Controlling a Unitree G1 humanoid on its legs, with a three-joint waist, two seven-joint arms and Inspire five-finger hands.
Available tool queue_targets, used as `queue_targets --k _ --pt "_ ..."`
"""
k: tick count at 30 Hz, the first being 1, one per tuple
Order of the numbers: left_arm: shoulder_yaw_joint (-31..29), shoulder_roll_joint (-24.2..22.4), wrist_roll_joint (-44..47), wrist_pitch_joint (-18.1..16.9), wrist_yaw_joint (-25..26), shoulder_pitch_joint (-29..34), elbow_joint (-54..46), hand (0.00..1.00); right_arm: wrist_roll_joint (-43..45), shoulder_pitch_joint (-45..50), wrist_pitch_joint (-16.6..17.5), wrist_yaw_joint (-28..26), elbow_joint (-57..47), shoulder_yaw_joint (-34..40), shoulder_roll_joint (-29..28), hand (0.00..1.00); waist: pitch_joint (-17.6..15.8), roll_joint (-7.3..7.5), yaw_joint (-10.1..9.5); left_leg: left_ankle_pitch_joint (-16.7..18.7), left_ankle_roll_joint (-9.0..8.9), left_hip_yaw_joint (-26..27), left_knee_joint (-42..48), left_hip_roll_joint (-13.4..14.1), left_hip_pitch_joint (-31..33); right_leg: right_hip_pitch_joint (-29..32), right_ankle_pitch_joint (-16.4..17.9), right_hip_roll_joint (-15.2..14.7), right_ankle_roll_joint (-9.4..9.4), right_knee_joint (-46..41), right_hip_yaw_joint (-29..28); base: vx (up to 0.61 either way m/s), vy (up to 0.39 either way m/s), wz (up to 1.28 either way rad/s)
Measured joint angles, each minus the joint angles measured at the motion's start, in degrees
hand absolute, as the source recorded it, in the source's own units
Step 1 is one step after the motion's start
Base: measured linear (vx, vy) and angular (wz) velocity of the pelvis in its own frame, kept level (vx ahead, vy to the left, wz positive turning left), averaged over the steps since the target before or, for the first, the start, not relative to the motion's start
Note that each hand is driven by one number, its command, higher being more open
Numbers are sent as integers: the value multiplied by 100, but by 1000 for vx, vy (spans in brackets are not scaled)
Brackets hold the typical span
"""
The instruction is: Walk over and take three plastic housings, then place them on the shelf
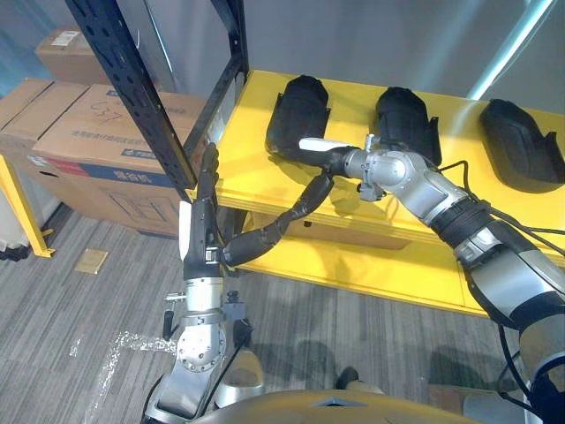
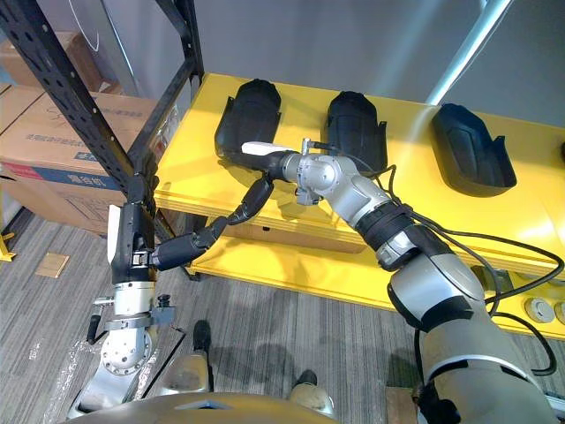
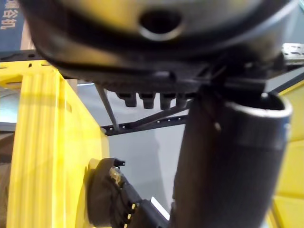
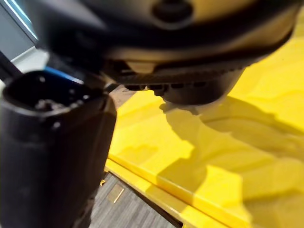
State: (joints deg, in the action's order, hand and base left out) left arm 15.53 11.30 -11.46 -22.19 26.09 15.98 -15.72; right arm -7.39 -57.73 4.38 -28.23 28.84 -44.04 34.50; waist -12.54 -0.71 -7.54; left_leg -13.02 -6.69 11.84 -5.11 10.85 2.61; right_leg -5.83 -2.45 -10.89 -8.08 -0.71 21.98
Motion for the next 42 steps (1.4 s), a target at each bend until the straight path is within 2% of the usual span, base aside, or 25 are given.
queue_targets --k 14,20,23,26,31,35,38,40,42 --pt "45 88 -8 95 1 -27 0 100 219 81 -15 -57 -285 -38 130 100 -12 32 6 -28 36 34 1 3 -5 17 -14 -2 2 -11 -22 -1 0 0" --pt "45 101 -7 131 0 -27 0 100 215 168 8 121 -339 -37 130 100 -1 68 4 -26 33 36 0 3 -5 17 -13 -2 3 -13 -22 0 0 0" --pt "45 107 -7 131 0 -26 1 100 211 302 249 579 -343 -40 130 100 -3 81 1 -13 15 35 -1 3 -5 19 -13 -3 3 -13 -23 0 0 0" --pt "48 107 -7 130 2 -25 23 100 199 316 666 1244 -391 -8 132 100 -2 83 9 -15 18 42 -1 6 -5 36 -25 -2 -2 -11 -52 -2 -1 -4" --pt "57 106 -8 125 25 -22 294 100 65 292 1091 2130 -864 672 136 100 8 97 20 -35 42 69 1 8 -18 42 -62 -2 -53 -6 -95 0 0 -1" --pt "57 106 -8 123 166 -20 415 100 -180 195 1120 2688 -1211 1019 234 100 26 124 31 -32 39 138 -1 8 -82 30 -69 -7 -55 -6 -172 -5 -1 -8" --pt "44 106 -7 83 260 -20 415 100 -293 169 1103 2929 -1578 1257 469 100 36 125 116 9 -14 183 -3 12 -103 25 -71 -9 -58 -5 -194 -15 0 -4" --pt "43 106 -7 65 277 -20 415 100 -250 169 1036 3019 -1865 1490 642 100 40 123 182 14 -18 212 -3 16 -115 36 -78 -9 -57 13 -225 -31 4 -9" --pt "41 108 -4 -57 298 -22 415 100 -220 238 788 3184 -2260 2045 792 100 86 128 272 31 -36 316 -3 25 -119 72 -125 -1 -49 94 -341 -28 3 -20"
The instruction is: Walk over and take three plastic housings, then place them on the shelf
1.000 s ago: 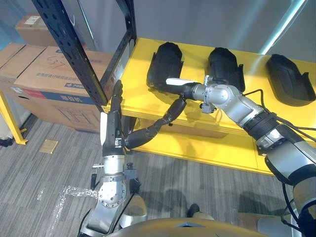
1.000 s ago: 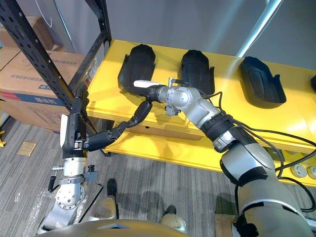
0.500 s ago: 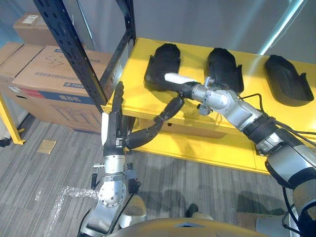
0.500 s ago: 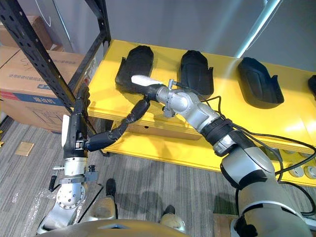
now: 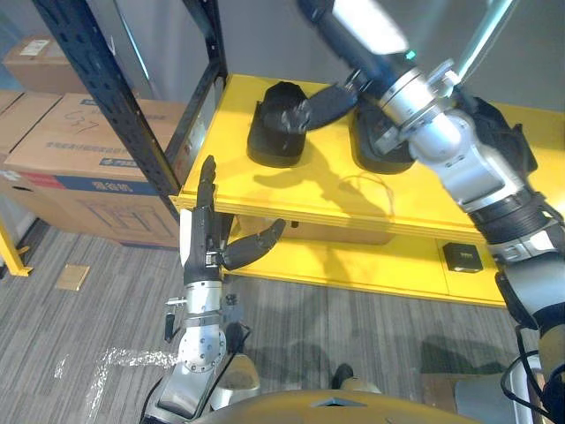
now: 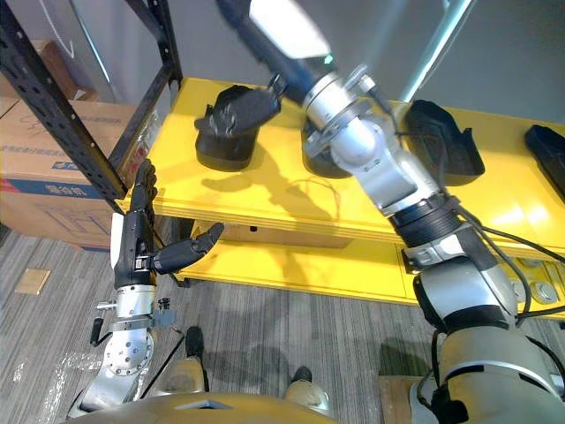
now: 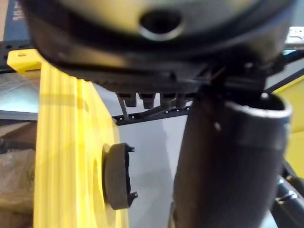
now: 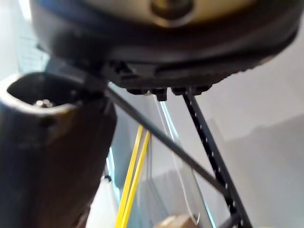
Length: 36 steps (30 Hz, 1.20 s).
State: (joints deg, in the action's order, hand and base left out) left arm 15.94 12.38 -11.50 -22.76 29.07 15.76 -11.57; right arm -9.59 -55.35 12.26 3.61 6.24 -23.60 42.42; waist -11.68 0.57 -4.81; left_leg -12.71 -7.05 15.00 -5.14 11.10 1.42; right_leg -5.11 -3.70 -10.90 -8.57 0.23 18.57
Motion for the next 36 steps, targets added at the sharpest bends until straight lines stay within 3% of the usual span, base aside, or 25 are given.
queue_targets --k 2,6,7,9,12,14,18,23,27,31,32,34,35,36 --pt "1 17 0 -69 10 -1 0 100 185 335 -153 150 -342 568 76 100 58 15 51 13 2 66 1 -1 -17 26 -7 -4 3 2 -64 -4 -2 -20" --pt "-144 90 18 -96 79 18 41 100 962 2344 -192 526 -1353 2543 98 100 286 31 200 60 6 303 -1 7 -210 20 -19 -15 -23 -7 -323 38 -17 -38" --pt "-488 34 -19 -89 222 77 243 100 997 4269 -134 938 -1835 3844 -640 100 461 -77 558 128 -70 532 -2 60 -290 125 18 7 -18 2 -522 44 -38 -63" --pt "-573 -122 -80 -88 316 148 260 100 988 5097 -132 1252 -1839 4306 -1256 100 517 -168 719 217 -99 682 -3 79 -337 160 23 17 -19 60 -636 19 -25 -50" --pt "-575 -160 -289 -89 335 272 259 100 983 5529 -39 1435 -1859 4470 -1624 100 593 -276 838 237 -126 781 -2 110 -345 199 16 48 -22 133 -717 19 -17 -21" --pt "-761 -336 -518 -136 389 459 176 100 1001 6617 348 1459 -2069 4665 -2569 100 684 -222 816 261 -157 785 -2 192 -362 213 32 137 -5 93 -775 6 -39 0" --pt "-1023 -382 -479 -220 730 749 176 100 1280 7798 358 1676 -1608 4565 -3855 100 700 -192 867 313 -179 906 0 222 -396 251 49 162 21 88 -871 45 -22 -11" --pt "-525 -305 -456 -694 453 664 176 100 1152 7919 300 1705 -236 3928 -4028 100 765 -86 959 351 -181 1053 0 223 -402 318 33 159 1 74 -996 19 -1 -14" --pt "910 115 -430 -1241 -776 -21 175 100 547 7456 65 1450 1660 3102 -3739 100 823 -51 931 384 -147 1067 -1 216 -402 340 35 154 0 73 -1031 0 0 0" --pt "2005 628 -334 -1324 -2345 -894 176 100 559 6874 -223 1313 3291 2865 -3607 100 905 -183 931 387 -153 1086 -3 177 -404 328 8 118 -45 85 -1078 19 2 -3" --pt "2311 769 -8 -1173 -3032 -1076 178 100 667 6757 -300 1306 3758 2880 -3531 100 957 -272 966 378 -126 1112 -3 160 -420 326 1 100 -49 89 -1104 54 8 -8" --pt "2533 868 185 -925 -3537 -1202 185 100 860 6684 -352 1293 4137 2978 -3512 100 961 -305 985 381 -129 1147 -4 163 -480 295 -1 103 -45 89 -1125 33 1 -10" --pt "2687 897 523 -645 -3937 -1255 223 100 1027 6677 -406 1254 4363 3095 -3507 100 963 -306 987 386 -136 1159 -4 173 -502 288 20 112 -55 87 -1132 2 -12 -8" --pt "2831 955 1244 -59 -4548 -1307 294 100 1348 6650 -457 1064 4670 3322 -3486 100 948 -285 987 400 -153 1169 -4 166 -508 293 36 108 -40 86 -1140 -14 -8 -6"
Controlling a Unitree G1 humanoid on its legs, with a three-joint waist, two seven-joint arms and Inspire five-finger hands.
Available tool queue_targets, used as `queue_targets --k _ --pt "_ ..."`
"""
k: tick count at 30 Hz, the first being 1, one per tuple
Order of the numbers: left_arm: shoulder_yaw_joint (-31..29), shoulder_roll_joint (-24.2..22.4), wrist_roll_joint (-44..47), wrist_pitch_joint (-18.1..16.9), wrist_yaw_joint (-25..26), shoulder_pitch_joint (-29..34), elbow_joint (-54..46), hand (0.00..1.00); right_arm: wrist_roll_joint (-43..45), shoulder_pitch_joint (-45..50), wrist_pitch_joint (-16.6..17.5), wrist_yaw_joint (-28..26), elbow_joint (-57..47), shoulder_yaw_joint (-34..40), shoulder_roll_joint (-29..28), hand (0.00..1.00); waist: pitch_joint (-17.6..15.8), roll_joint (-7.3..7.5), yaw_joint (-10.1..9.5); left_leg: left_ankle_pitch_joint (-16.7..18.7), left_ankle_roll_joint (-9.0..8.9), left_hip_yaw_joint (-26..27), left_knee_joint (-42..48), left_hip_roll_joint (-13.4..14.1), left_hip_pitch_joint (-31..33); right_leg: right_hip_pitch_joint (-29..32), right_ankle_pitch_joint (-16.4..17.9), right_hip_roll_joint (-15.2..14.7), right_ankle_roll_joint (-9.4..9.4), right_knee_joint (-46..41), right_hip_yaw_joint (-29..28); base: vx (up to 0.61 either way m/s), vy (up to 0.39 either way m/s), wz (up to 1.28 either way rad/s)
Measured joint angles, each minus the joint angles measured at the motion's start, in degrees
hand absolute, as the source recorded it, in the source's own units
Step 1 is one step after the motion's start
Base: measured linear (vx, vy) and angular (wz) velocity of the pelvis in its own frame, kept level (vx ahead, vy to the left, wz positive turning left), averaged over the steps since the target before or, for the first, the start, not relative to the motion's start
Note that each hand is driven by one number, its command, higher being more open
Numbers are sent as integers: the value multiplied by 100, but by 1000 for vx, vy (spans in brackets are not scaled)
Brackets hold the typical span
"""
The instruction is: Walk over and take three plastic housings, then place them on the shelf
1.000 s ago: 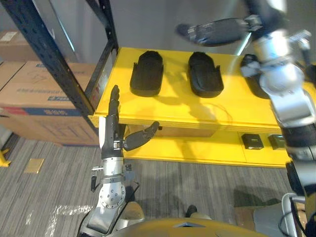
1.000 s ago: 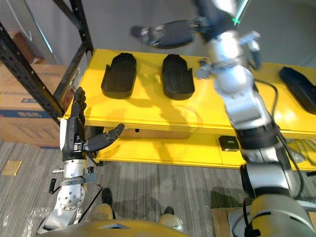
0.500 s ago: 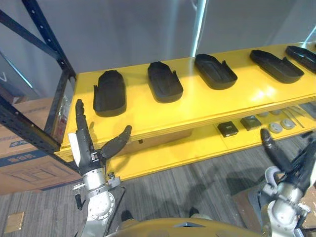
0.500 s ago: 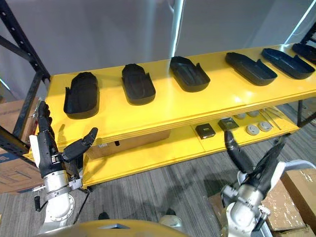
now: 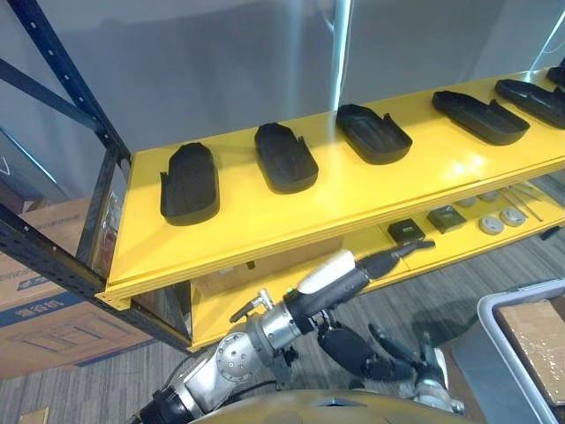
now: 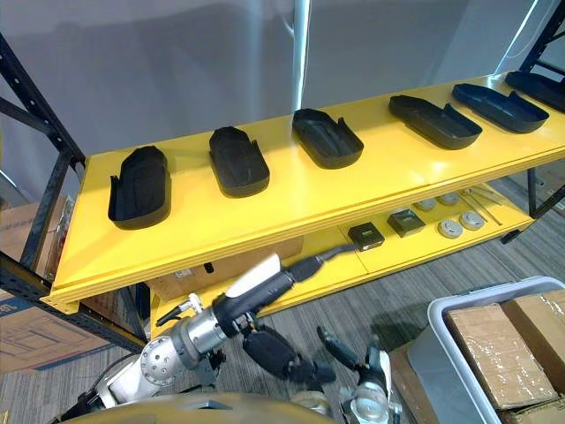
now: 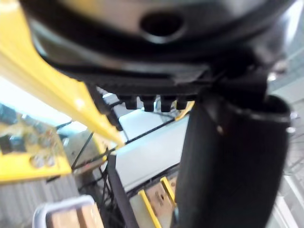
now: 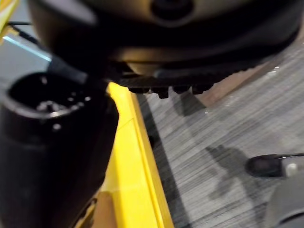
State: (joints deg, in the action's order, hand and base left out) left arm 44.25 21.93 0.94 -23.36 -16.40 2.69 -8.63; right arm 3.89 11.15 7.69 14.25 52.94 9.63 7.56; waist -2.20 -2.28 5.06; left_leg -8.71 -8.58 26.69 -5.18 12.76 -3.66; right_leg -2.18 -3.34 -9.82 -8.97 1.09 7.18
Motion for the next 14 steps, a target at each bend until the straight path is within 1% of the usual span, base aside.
queue_targets --k 1,2,3,4,5,6,7,8,9,10,11,13,14 --pt "72 35 336 308 -266 -6 166 100 158 -54 -41 -120 258 111 12 100 -16 23 33 26 -25 6 0 -7 -45 -9 4 -8 7 3 -3 -27 -5 -8" --pt "130 71 484 686 -507 -7 389 100 307 -77 -128 -248 468 182 14 100 -31 49 50 57 -22 31 0 -7 -122 -75 35 -9 27 2 -15 -28 3 -9" --pt "210 97 548 941 -566 -9 622 100 384 -79 -196 -342 578 232 12 100 -37 61 73 85 -7 41 0 -10 -180 -109 64 -13 27 -3 -23 -25 1 -9" --pt "285 109 557 1277 -611 -5 990 100 456 -77 -244 -479 687 288 2 100 -37 62 125 100 3 43 -1 -17 -199 -130 86 -18 29 -6 -35 -14 1 -3" --pt "299 108 561 1431 -634 -4 1213 100 463 -80 -263 -531 724 336 -16 100 -39 57 144 101 4 43 -1 -21 -194 -126 90 -21 31 -4 -41 0 0 0" --pt "301 65 554 1729 -633 4 1674 100 537 -78 -346 -600 764 407 -56 100 -49 45 156 103 7 52 -1 -25 -185 -111 93 -22 33 4 -54 -6 0 -3" --pt "295 41 503 1912 -575 15 2015 100 623 -72 -420 -658 800 469 -89 100 -51 44 156 103 7 57 -1 -25 -178 -103 96 -22 36 8 -57 0 0 0" --pt "255 7 456 2116 -476 43 2424 100 743 -70 -535 -696 843 566 -132 100 -55 47 152 106 7 55 0 -25 -178 -104 102 -22 39 7 -56 0 0 0" --pt "166 -28 382 2236 -414 94 2658 100 817 -77 -591 -712 881 597 -145 100 -56 50 151 109 8 54 0 -27 -177 -105 111 -22 35 7 -56 0 0 0" --pt "-118 -138 288 2363 -239 251 3051 100 901 -77 -649 -731 935 677 -176 100 -61 56 146 120 7 54 0 -32 -175 -106 125 -27 30 8 -55 20 -4 3" --pt "-383 -276 190 2406 140 355 3546 100 1014 -71 -724 -728 948 747 -211 100 -70 69 134 130 6 43 0 -39 -176 -115 127 -33 29 8 -47 31 -4 5" --pt "-852 -466 33 2474 570 444 4231 100 1114 -73 -755 -717 948 795 -277 100 -87 98 129 137 3 20 0 -40 -178 -137 129 -33 27 9 -28 34 -5 8" --pt "-1225 -575 -91 2491 885 450 4793 100 1173 -79 -765 -697 948 794 -328 100 -106 123 128 142 -3 -22 0 -39 -180 -172 133 -33 22 14 16 22 -7 9"
